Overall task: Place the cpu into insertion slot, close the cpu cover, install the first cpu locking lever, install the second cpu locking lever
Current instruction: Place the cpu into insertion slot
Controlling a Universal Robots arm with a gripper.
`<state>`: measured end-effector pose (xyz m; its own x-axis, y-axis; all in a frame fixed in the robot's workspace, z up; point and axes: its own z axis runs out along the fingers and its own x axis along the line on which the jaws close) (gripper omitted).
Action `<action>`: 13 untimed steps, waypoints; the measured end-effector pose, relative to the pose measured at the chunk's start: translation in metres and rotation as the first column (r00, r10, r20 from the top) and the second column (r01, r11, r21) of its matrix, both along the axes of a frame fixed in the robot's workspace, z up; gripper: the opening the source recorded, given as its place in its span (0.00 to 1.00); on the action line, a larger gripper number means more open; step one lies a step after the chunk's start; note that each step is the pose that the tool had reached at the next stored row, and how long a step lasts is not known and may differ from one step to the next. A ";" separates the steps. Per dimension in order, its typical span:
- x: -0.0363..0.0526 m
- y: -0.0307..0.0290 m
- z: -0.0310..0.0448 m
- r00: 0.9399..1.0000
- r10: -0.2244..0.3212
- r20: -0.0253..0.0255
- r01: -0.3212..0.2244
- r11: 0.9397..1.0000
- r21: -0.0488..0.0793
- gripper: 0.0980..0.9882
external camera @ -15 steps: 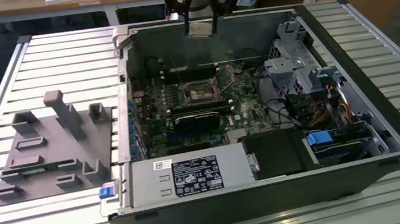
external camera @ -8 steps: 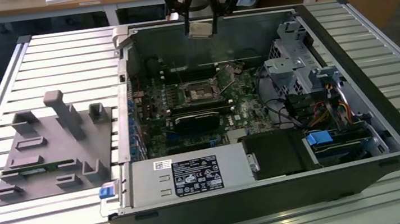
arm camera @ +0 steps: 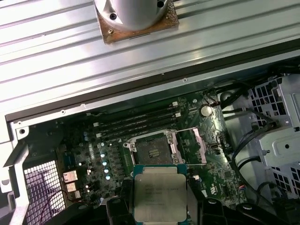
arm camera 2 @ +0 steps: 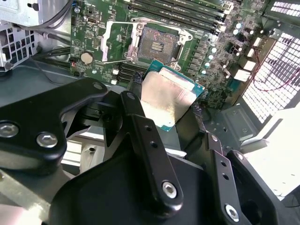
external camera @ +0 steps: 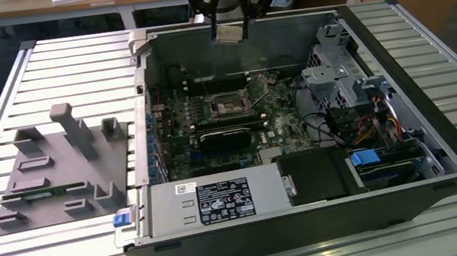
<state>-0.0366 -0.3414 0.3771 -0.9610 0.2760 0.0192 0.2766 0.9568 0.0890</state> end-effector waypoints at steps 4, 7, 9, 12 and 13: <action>-0.0001 0.0000 0.0000 1.000 -0.017 0.000 0.017 1.000 0.000 0.50; -0.0001 0.0001 0.0000 0.999 -0.045 0.000 0.045 0.999 -0.001 0.50; 0.0000 0.0002 -0.0001 0.998 -0.066 0.000 0.066 0.998 -0.001 0.50; 0.0000 0.0004 -0.0003 0.995 -0.096 0.000 0.096 0.995 -0.002 0.50; 0.0000 0.0004 -0.0003 0.995 -0.104 0.000 0.104 0.995 -0.003 0.50</action>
